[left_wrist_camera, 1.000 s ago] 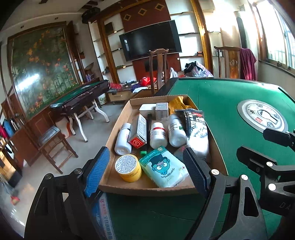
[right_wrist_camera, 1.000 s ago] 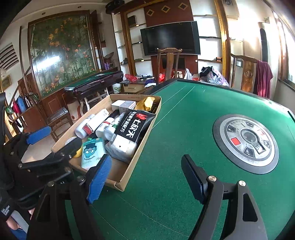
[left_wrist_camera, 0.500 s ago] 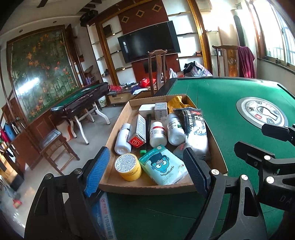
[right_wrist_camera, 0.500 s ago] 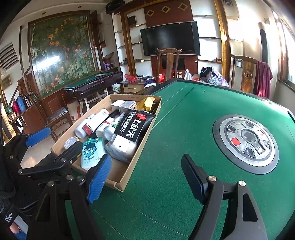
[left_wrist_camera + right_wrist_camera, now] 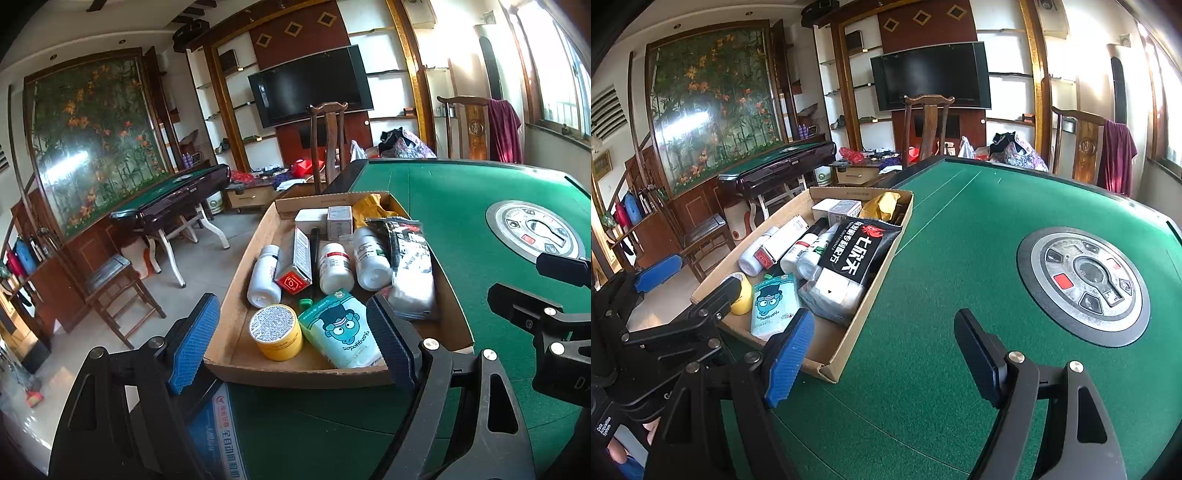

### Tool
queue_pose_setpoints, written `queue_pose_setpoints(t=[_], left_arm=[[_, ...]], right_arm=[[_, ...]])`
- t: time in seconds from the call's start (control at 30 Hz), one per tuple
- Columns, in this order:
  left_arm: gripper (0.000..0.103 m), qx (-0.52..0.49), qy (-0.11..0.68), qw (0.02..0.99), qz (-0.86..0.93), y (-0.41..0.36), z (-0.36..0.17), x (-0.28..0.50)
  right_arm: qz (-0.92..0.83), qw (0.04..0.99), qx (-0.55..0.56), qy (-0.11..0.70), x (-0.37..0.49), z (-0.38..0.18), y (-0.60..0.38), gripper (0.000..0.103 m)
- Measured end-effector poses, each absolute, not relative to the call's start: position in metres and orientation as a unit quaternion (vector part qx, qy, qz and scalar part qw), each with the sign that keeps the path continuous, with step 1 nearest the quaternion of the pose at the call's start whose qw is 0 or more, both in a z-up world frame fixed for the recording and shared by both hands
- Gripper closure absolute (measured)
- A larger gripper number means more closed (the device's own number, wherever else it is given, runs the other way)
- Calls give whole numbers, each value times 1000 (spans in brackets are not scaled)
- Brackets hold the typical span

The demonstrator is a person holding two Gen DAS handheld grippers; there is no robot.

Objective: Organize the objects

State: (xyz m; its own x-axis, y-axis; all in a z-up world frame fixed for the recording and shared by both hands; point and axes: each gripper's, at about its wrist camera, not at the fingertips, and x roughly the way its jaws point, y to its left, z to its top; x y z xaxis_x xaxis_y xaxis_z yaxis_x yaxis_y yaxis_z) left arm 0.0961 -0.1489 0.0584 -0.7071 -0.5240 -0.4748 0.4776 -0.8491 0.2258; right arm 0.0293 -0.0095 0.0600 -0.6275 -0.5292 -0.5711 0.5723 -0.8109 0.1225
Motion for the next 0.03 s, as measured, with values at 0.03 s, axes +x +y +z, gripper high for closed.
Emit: queue_pose_setpoints(t=[0.03], left_arm=[[21, 269, -43, 271, -923, -150, 59, 97]], right_arm=[[-902, 305, 305, 35, 29, 60, -9, 25]])
